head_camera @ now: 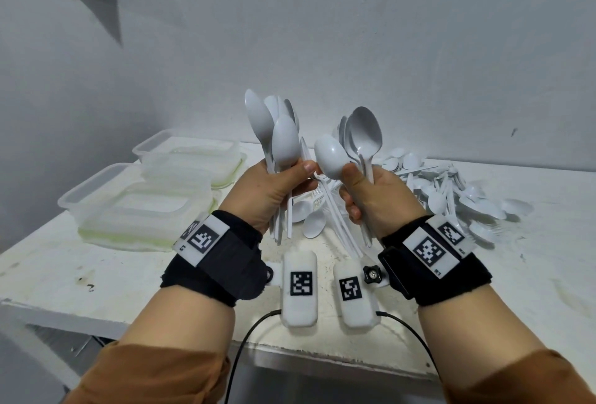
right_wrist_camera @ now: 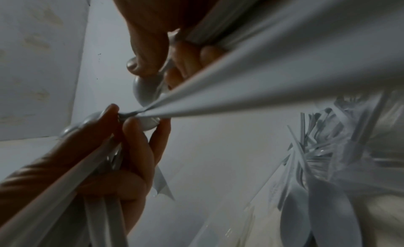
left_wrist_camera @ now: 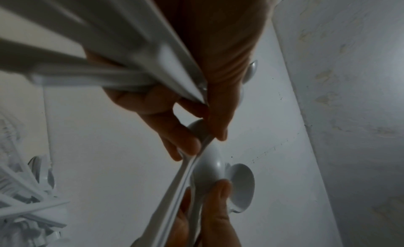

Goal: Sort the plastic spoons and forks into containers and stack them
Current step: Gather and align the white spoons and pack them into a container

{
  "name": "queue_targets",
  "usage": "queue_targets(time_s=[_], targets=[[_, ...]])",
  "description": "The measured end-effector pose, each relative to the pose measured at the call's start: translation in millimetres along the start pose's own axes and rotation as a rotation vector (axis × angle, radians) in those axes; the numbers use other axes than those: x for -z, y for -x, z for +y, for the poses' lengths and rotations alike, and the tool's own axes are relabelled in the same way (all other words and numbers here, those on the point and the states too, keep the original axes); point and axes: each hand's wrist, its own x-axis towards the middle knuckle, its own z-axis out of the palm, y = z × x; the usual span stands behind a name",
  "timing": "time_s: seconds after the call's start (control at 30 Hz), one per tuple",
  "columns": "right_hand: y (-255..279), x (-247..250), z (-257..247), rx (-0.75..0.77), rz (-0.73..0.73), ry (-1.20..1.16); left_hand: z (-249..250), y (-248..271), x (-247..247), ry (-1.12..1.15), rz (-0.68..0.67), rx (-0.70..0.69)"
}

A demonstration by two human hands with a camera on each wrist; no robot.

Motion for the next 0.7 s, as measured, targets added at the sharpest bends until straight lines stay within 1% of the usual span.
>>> queue_targets(time_s=[0.13, 0.27, 0.5, 0.7], targets=[[-0.4, 1.2, -1.4, 0.023, 0.083, 0.021, -0.4, -1.3, 2.0, 0.019, -0.006, -0.005], [-1.3, 2.9, -1.9, 0.046, 0.127, -0.032, 0.0, -0.2, 0.5, 0.005, 0.010, -0.008], [-1.2, -1.0, 0.0, 0.068, 0.146, 0.007, -2.4, -3.6, -0.5, -0.021, 0.017, -0.024], [0.9, -4.7, -3.4, 0.070, 0.105, -0.024, -8.2, -9.0, 1.7, 0.020, -0.020, -0.050]])
